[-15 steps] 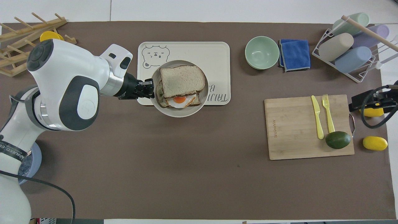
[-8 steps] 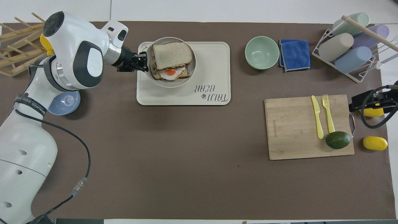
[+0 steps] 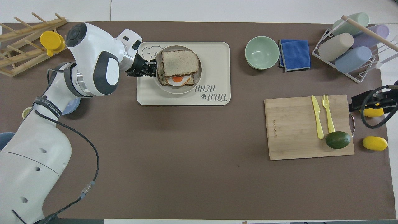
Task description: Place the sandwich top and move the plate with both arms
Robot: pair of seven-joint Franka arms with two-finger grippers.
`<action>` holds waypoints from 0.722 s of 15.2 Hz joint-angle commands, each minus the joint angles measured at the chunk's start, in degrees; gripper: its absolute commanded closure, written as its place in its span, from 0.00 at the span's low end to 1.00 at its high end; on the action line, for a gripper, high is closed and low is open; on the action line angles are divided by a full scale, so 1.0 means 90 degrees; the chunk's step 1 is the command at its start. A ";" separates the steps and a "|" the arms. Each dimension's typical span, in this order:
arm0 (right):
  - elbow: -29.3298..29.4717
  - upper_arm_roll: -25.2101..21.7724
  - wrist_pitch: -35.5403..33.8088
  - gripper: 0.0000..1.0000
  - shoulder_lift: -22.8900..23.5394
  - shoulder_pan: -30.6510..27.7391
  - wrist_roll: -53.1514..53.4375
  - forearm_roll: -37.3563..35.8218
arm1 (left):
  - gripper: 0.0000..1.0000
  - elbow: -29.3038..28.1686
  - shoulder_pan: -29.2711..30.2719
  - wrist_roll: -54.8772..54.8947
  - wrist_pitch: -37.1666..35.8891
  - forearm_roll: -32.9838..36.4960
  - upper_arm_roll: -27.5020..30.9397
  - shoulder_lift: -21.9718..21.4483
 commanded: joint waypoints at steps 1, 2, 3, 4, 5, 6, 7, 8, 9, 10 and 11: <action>-0.0007 0.0039 -0.0108 0.00 -0.0047 -0.0033 -0.0107 -0.0072 | 0.01 -0.0270 0.0000 0.0130 0.0094 0.0033 0.0037 -0.0262; -0.0016 0.0039 -0.0108 0.00 -0.0047 -0.0033 -0.0107 -0.0072 | 0.00 -0.0250 0.0068 0.0169 0.0016 0.0033 0.0037 -0.0262; -0.0017 0.0039 -0.0108 0.00 -0.0057 -0.0024 -0.0107 -0.0072 | 0.00 -0.0192 0.0146 0.0237 -0.0091 0.0033 0.0028 -0.0272; -0.0017 0.0039 -0.0108 0.00 -0.0057 -0.0033 -0.0107 -0.0072 | 0.00 -0.0124 0.0224 0.0277 -0.0179 0.0033 0.0037 -0.0282; -0.0017 0.0039 -0.0098 0.00 -0.0057 -0.0024 -0.0107 -0.0072 | 0.00 -0.0114 0.0302 0.0287 -0.0209 0.0033 0.0047 -0.0388; -0.0017 0.0039 -0.0108 0.00 -0.0057 -0.0023 -0.0107 -0.0072 | 0.00 -0.0143 0.0428 0.0296 -0.0286 0.0043 0.0057 -0.0582; -0.0017 0.0039 -0.0108 0.00 -0.0057 -0.0023 -0.0107 -0.0072 | 0.00 -0.0162 0.0623 0.0335 -0.0461 0.0091 0.0067 -0.0758; -0.0017 0.0039 -0.0108 0.00 -0.0057 -0.0023 -0.0107 -0.0072 | 0.00 -0.0172 0.0789 0.0374 -0.0676 0.0256 0.0057 -0.0983; -0.0017 0.0048 -0.0108 0.00 -0.0057 -0.0023 -0.0117 -0.0072 | 0.00 -0.0201 0.0936 0.0404 -0.0929 0.0509 0.0057 -0.1197; -0.0017 0.0058 -0.0108 0.00 -0.0057 -0.0023 -0.0107 -0.0072 | 0.00 -0.0211 0.1092 0.0414 -0.1202 0.0724 0.0057 -0.1422; -0.0026 0.0058 -0.0108 0.00 -0.0076 -0.0023 -0.0107 -0.0072 | 0.00 -0.0211 0.1210 0.0443 -0.1505 0.0891 0.0057 -0.1656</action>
